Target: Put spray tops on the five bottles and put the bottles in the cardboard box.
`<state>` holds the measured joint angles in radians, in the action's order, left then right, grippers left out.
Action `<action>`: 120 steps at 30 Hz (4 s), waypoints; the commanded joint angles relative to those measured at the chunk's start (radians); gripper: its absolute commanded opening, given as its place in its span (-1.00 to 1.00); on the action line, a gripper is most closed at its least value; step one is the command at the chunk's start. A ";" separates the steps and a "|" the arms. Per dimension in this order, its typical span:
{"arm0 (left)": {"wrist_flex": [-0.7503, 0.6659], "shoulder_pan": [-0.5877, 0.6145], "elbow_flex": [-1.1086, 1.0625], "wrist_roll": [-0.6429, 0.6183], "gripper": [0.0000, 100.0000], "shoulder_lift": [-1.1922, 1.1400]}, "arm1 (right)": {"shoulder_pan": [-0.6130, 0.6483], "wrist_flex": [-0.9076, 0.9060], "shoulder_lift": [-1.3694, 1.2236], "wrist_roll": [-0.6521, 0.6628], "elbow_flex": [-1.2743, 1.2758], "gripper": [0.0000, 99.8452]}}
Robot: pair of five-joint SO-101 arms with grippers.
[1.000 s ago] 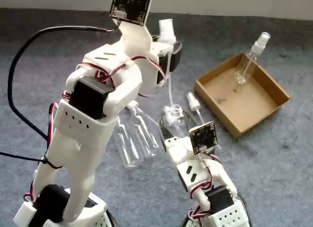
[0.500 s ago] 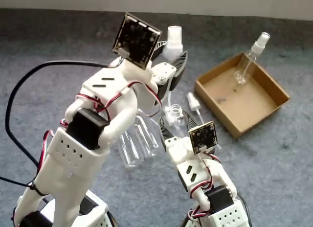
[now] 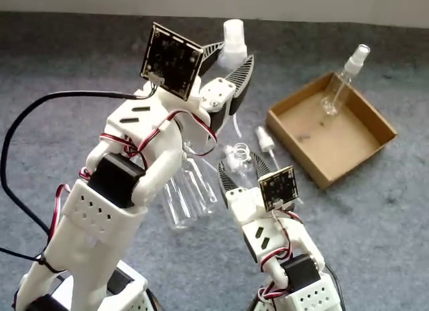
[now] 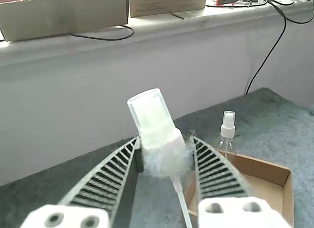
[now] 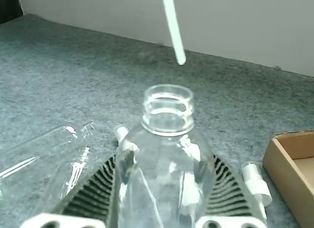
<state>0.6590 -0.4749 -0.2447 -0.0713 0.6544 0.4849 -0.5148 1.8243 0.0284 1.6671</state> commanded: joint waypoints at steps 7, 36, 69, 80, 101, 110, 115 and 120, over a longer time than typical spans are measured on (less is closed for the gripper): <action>-0.025 0.005 -0.088 0.002 -0.99 0.038 | 0.012 0.025 0.012 0.000 0.142 -0.82; -0.029 -0.062 -0.148 0.002 -0.99 0.156 | 0.012 0.025 0.010 0.000 0.142 -0.82; -0.328 -0.165 -0.806 0.002 -0.99 0.377 | 0.007 0.025 0.012 -0.002 0.143 -0.82; -0.189 -0.163 -0.812 0.000 -0.99 0.450 | 0.007 0.025 0.012 -0.002 0.143 -0.82; -0.184 -0.139 -0.897 0.003 -0.98 0.550 | 0.005 0.025 0.010 0.000 0.143 -0.82; -0.074 -0.079 -0.892 0.003 -0.89 0.639 | 0.005 0.025 0.010 0.000 0.143 -0.82; -0.009 -0.079 -0.898 0.002 -0.66 0.645 | 0.005 0.025 0.008 0.000 0.143 -0.82; -0.003 -0.077 -0.898 0.002 -0.64 0.645 | 0.005 0.025 0.008 0.000 0.143 -0.82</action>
<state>0.6529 -0.5623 -1.1500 -0.0729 1.2866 0.4833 -0.5148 1.8243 0.0284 1.6686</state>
